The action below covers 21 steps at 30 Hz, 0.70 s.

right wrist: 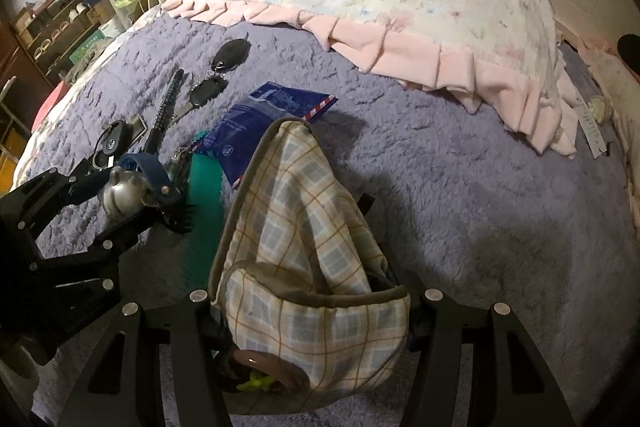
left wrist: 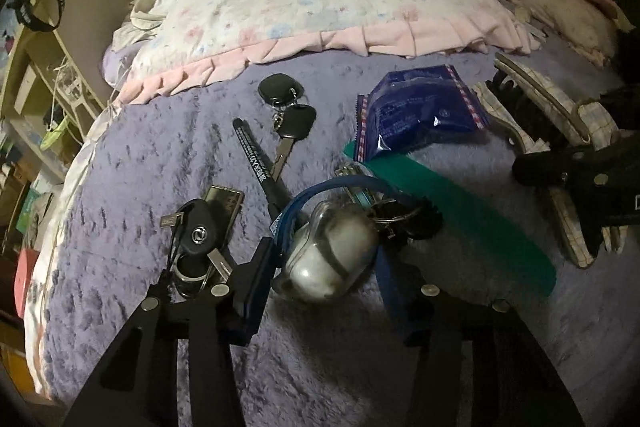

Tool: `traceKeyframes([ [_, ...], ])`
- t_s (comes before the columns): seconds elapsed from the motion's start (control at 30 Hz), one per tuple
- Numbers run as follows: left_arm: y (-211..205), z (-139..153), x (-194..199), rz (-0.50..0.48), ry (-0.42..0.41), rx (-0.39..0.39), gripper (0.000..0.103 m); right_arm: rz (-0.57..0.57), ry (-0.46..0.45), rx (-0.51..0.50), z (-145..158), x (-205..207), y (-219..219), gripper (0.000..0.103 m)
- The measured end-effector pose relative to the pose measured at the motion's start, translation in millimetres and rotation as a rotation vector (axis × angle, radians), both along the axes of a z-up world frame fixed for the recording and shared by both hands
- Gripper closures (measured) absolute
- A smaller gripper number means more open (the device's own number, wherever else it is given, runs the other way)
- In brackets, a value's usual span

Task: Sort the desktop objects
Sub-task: 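Lift the plaid pouch with the right gripper and turn toward the white paper bag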

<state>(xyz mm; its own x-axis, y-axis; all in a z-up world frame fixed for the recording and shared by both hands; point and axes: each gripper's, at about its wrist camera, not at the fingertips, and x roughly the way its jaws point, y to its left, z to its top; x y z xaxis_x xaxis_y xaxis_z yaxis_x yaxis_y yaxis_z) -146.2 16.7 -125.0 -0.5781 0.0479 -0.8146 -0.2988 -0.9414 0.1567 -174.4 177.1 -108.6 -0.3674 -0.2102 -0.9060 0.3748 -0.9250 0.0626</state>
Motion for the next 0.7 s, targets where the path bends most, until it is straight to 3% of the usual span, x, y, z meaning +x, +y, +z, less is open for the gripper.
traceKeyframes([
  [0.17, 0.8, 7.9, 4.5, 0.013, 0.037, -0.041, 0.054, -0.002, 0.011, -0.004, 5.1, -0.6, 1.3, 0.047],
  [0.4, -6.2, 33.8, 8.5, 0.051, 0.066, -0.017, 0.054, 0.002, 0.027, -0.008, 17.9, 1.6, 2.7, 0.047],
  [0.7, -18.2, 93.8, 32.8, 0.141, 0.124, -0.019, 0.054, 0.012, 0.071, -0.065, 69.2, 17.7, -1.2, 0.047],
])
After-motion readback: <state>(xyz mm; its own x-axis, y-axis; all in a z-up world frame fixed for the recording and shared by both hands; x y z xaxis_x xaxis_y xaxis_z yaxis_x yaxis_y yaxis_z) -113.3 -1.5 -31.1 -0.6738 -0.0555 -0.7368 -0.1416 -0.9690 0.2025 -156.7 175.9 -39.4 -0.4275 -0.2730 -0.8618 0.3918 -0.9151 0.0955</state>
